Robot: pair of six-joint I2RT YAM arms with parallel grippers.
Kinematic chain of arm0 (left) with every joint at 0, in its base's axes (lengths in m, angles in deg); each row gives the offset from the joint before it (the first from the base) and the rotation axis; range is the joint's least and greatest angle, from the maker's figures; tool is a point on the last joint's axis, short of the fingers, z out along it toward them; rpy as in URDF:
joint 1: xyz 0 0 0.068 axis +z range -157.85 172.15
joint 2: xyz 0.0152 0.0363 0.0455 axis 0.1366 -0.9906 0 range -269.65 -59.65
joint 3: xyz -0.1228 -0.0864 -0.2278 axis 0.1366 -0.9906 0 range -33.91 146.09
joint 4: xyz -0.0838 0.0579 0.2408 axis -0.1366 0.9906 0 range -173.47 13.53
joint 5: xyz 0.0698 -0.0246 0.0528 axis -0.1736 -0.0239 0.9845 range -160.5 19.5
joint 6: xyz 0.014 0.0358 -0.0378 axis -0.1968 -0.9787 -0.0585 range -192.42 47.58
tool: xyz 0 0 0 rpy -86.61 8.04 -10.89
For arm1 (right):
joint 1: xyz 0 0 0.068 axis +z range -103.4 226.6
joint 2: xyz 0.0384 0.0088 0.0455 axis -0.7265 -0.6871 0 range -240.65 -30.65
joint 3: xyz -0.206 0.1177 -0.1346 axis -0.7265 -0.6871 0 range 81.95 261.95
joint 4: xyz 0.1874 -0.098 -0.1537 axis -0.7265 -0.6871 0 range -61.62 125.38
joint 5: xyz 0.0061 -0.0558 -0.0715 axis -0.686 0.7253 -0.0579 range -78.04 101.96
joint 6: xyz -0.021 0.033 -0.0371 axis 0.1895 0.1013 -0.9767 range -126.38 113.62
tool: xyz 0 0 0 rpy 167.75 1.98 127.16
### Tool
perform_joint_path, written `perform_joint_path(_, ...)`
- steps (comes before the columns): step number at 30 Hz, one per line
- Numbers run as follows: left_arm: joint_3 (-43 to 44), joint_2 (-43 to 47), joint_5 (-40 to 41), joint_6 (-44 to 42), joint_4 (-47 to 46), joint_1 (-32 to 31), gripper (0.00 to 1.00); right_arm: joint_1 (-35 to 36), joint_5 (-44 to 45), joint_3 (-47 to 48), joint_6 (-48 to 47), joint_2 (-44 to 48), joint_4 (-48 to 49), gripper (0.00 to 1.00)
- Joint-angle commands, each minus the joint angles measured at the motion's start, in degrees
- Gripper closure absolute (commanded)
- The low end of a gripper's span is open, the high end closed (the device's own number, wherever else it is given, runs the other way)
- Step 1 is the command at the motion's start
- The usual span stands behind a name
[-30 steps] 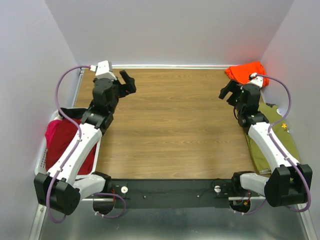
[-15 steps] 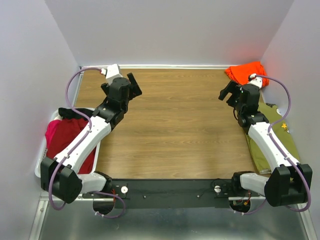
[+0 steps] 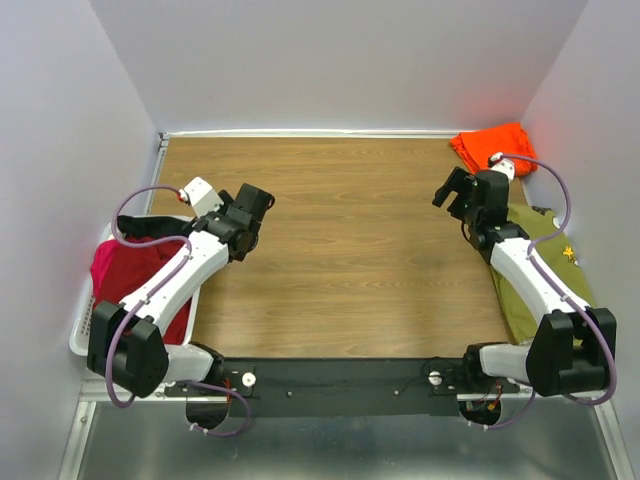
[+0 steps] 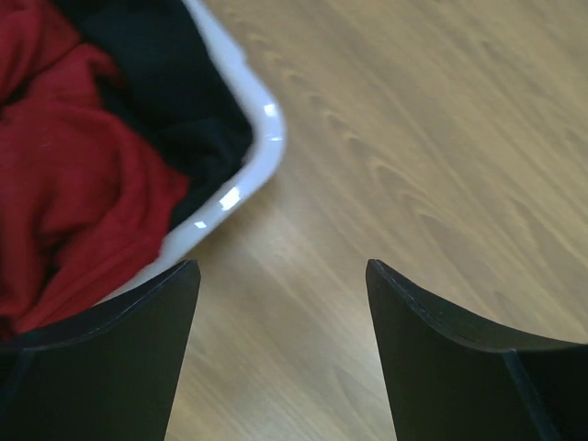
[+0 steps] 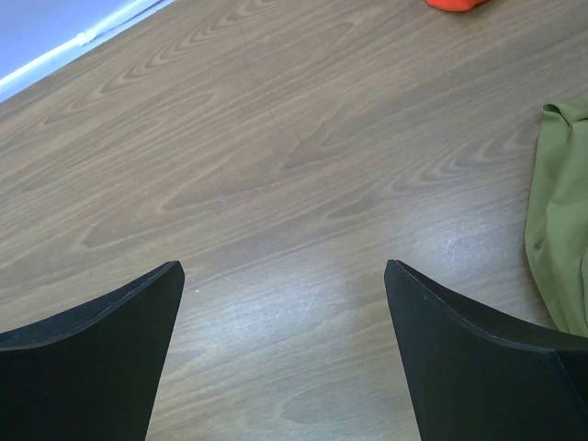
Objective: Fold and stack the t-shirts
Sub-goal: Grab crumpled tshirt from bin with the left arm
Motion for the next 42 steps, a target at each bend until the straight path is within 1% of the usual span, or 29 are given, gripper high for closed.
perform_joint_path(1,-0.2,0.7,8.5,14.5,14.6,1.3,0.2,0.0,-0.3,-1.4,0.8,-0.2,-0.5,0.01)
perform_joint_path(5,-1.5,4.6,6.5,11.1,12.8,5.2,0.21,0.0,-1.0,-1.3,0.9,-2.1,-0.5,0.01)
perform_joint_path(6,-1.7,5.6,5.9,8.1,11.9,6.0,0.21,0.1,-1.1,-1.1,0.9,-2.5,-0.6,0.01)
perform_joint_path(9,-2.1,9.7,3.6,3.8,8.9,9.4,0.22,0.1,-1.6,-0.9,1.2,-3.8,-0.6,0.01)
perform_joint_path(11,-1.9,12.0,3.2,0.8,8.7,11.9,0.22,0.0,-1.6,-1.0,1.3,-4.0,-0.6,0.01)
perform_joint_path(13,-1.7,13.3,2.6,-1.3,8.8,13.0,0.22,0.0,-1.6,-1.2,1.3,-4.3,-0.6,0.01)
perform_joint_path(18,-3.2,13.7,-0.6,-2.3,10.0,13.9,0.22,0.0,-0.6,-1.6,1.4,-4.6,-0.6,0.01)
perform_joint_path(22,-5.7,14.4,-2.7,-0.1,10.9,14.3,0.22,0.0,-0.3,-1.8,1.2,-4.5,-0.6,0.01)
perform_joint_path(27,-6.6,14.8,-2.8,2.3,11.9,15.5,0.23,0.1,0.1,-1.7,1.4,-5.4,-0.6,0.01)
perform_joint_path(30,-8.1,14.7,-3.7,2.0,11.2,16.7,0.24,0.0,0.0,-1.4,1.6,-6.1,-0.6,0.01)
perform_joint_path(31,-8.5,14.4,-4.3,2.0,11.0,17.0,0.25,0.0,0.1,-1.4,1.6,-6.2,-0.5,0.01)
perform_joint_path(33,-9.1,14.2,-5.4,1.3,10.1,18.0,0.33,0.1,0.5,-1.5,1.6,-6.1,-0.6,0.01)
perform_joint_path(34,-8.9,14.3,-6.1,1.2,9.9,18.1,0.35,0.0,0.8,-1.5,1.6,-6.1,-0.6,0.01)
perform_joint_path(40,-9.1,14.3,-7.7,-1.5,7.4,20.8,0.35,0.1,2.4,-1.8,1.6,-5.9,-0.6,0.01)
perform_joint_path(42,-9.9,14.0,-8.5,-2.7,6.3,22.0,0.38,0.1,3.0,-1.6,1.6,-6.1,-0.5,0.01)
